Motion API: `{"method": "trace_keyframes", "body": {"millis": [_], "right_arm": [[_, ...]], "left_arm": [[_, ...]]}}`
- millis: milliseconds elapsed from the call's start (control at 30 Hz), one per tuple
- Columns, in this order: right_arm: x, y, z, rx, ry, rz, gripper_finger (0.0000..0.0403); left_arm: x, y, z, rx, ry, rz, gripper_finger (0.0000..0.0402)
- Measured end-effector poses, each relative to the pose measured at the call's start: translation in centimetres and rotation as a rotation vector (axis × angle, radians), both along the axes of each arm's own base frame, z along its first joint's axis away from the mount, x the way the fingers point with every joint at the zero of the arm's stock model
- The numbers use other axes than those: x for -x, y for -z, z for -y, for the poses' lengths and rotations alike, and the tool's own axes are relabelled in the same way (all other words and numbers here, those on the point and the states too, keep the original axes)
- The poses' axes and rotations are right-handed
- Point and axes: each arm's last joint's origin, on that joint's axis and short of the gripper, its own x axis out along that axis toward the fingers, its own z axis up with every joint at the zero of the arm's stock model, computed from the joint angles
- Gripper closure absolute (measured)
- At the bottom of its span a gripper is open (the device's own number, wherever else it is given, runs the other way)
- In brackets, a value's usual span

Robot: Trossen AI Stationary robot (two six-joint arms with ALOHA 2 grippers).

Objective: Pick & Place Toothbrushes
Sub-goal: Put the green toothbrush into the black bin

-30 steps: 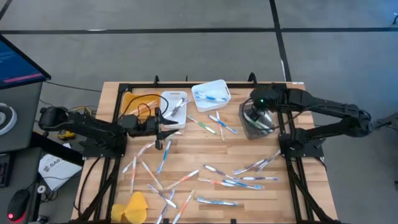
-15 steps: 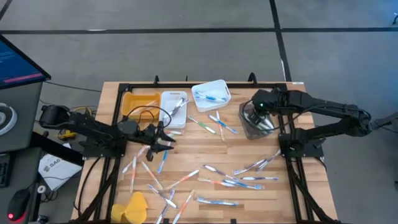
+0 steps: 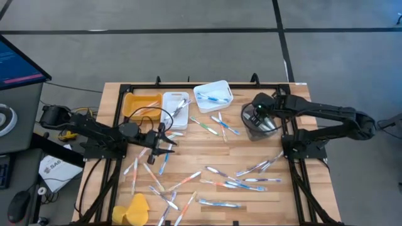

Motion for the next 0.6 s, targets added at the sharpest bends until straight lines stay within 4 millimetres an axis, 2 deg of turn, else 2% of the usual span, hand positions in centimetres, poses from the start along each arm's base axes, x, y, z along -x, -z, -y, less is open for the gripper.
{"method": "trace_keyframes", "body": {"millis": [233,600], "right_arm": [[-1.2,0.8,1.2,-0.048,-0.036,0.019,0.0403],[-2.6,4.3,3.4,-0.206,0.005,-0.094,0.0403]], "left_arm": [[0.0,0.0,-0.6,-0.181,-0.026,0.036,0.0256],[0.0,0.0,-3.3,-0.16,-0.177,0.02,0.0256]]}}
